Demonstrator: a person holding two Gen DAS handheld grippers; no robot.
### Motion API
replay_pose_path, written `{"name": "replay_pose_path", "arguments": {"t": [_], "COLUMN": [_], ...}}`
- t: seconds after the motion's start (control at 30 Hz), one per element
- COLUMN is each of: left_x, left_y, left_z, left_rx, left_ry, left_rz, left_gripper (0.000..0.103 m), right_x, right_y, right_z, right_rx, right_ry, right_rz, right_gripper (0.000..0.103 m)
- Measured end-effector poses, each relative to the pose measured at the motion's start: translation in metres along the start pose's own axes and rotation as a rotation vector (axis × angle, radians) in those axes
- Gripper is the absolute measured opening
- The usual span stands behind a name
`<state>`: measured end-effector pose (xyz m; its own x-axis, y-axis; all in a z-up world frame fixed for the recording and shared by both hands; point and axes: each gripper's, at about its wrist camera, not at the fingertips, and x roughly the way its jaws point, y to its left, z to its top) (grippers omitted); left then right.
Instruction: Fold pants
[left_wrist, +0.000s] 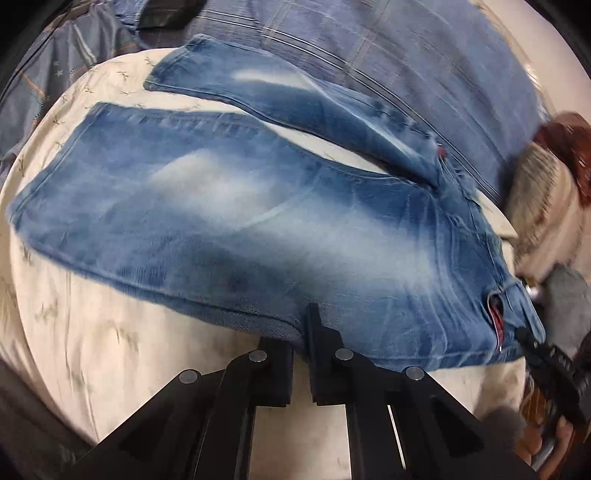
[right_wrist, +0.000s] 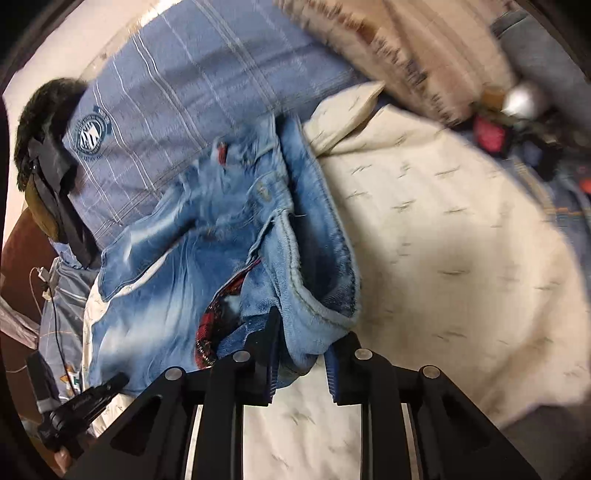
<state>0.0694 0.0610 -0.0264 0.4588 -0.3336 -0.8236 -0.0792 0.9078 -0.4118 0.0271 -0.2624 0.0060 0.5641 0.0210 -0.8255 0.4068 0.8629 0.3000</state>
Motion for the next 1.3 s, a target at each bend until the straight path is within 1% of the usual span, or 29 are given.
{"name": "replay_pose_path", "arguments": {"t": [0.07,0.13,0.17,0.2,0.23,0.3,0.33,0.37,0.4,0.43,0.47,0.53,0.57,0.6,0.67,0.73,0.77,0.8,0.83,0.87,0.93,1.0,1.03,1.07,1.13,1.17,1.2,1.27,1.3], "left_x": [0.007,0.022,0.025,0.023,0.020,0.007,0.000,-0.011,-0.020,-0.027,-0.035,-0.045,-0.054,-0.058,-0.065,-0.071,-0.073,-0.073,-0.070,-0.067,-0.062,-0.060,-0.060,-0.060,-0.056,-0.052,-0.050,-0.046,-0.044], "left_y": [-0.001,0.000,-0.001,-0.004,-0.007,-0.015,-0.020,-0.020,-0.017,-0.015,-0.010,0.006,0.016,0.026,0.052,0.076,0.092,0.102,0.115,0.124,0.139,0.143,0.143,0.145,0.149,0.153,0.152,0.152,0.153], "left_z": [-0.011,-0.016,-0.017,-0.017,-0.017,-0.020,-0.022,-0.027,-0.031,-0.036,-0.037,-0.033,-0.030,-0.025,-0.011,0.001,0.006,0.008,0.009,0.007,0.005,0.004,0.004,0.005,0.006,0.008,0.008,0.015,0.017], "left_rx": [0.021,0.040,0.054,0.068,0.084,0.122,0.127,0.123,0.115,0.096,0.074,0.023,-0.011,-0.044,-0.112,-0.168,-0.202,-0.223,-0.254,-0.279,-0.338,-0.374,-0.380,-0.389,-0.421,-0.428,-0.427,-0.418,-0.412], "left_ry": [0.019,0.033,0.026,0.016,0.017,-0.010,-0.037,-0.063,-0.074,-0.080,-0.085,-0.090,-0.087,-0.084,-0.084,-0.102,-0.107,-0.108,-0.107,-0.107,-0.090,-0.088,-0.089,-0.091,-0.076,-0.069,-0.069,-0.090,-0.094], "left_rz": [0.023,0.069,0.080,0.088,0.102,0.135,0.145,0.144,0.134,0.133,0.134,0.154,0.166,0.175,0.212,0.235,0.253,0.254,0.241,0.229,0.202,0.135,0.128,0.125,0.122,0.134,0.154,0.207,0.237], "left_gripper": [0.009,0.012,0.012,0.013,0.017,0.034,0.038,0.044,0.047,0.048,0.049,0.050,0.051,0.051,0.051,0.051,0.051,0.051,0.051,0.050,0.048,0.048,0.048,0.048,0.048,0.046,0.043,0.038,0.029], "right_x": [0.008,0.036,0.050,0.053,0.046,0.024,0.009,-0.003,-0.015,-0.021,-0.027,-0.034,-0.033,-0.035,-0.023,-0.005,0.006,0.016,0.027,0.032,0.050,0.064,0.068,0.071,0.080,0.086,0.090,0.093,0.094], "right_y": [-0.005,-0.009,-0.009,-0.006,-0.002,0.009,0.016,0.024,0.035,0.043,0.053,0.083,0.104,0.115,0.155,0.192,0.211,0.222,0.236,0.245,0.262,0.276,0.283,0.288,0.293,0.294,0.296,0.295,0.294], "right_z": [-0.008,-0.016,-0.020,-0.021,-0.020,-0.017,-0.017,-0.018,-0.020,-0.021,-0.023,-0.027,-0.030,-0.037,-0.047,-0.062,-0.073,-0.081,-0.093,-0.109,-0.128,-0.148,-0.158,-0.165,-0.176,-0.178,-0.180,-0.180,-0.179], "right_rx": [-0.003,-0.026,-0.033,-0.036,-0.047,-0.086,-0.108,-0.130,-0.161,-0.182,-0.206,-0.282,-0.338,-0.379,-0.476,-0.558,-0.603,-0.633,-0.672,-0.705,-0.760,-0.806,-0.830,-0.854,-0.898,-0.905,-0.909,-0.902,-0.897], "right_ry": [0.034,0.108,0.149,0.162,0.131,0.029,-0.033,-0.084,-0.120,-0.134,-0.144,-0.136,-0.117,-0.101,-0.037,0.043,0.084,0.109,0.142,0.163,0.197,0.227,0.235,0.236,0.215,0.214,0.227,0.233,0.233], "right_rz": [-0.051,-0.125,-0.152,-0.162,-0.175,-0.214,-0.242,-0.252,-0.236,-0.206,-0.158,-0.023,0.047,0.095,0.211,0.320,0.367,0.389,0.405,0.412,0.418,0.412,0.406,0.390,0.294,0.261,0.254,0.245,0.249], "right_gripper": [0.021,0.030,0.038,0.040,0.041,0.060,0.075,0.078,0.078,0.078,0.078,0.078,0.078,0.078,0.078,0.078,0.078,0.078,0.078,0.077,0.077,0.074,0.073,0.069,0.061,0.051,0.038,0.029,0.024]}}
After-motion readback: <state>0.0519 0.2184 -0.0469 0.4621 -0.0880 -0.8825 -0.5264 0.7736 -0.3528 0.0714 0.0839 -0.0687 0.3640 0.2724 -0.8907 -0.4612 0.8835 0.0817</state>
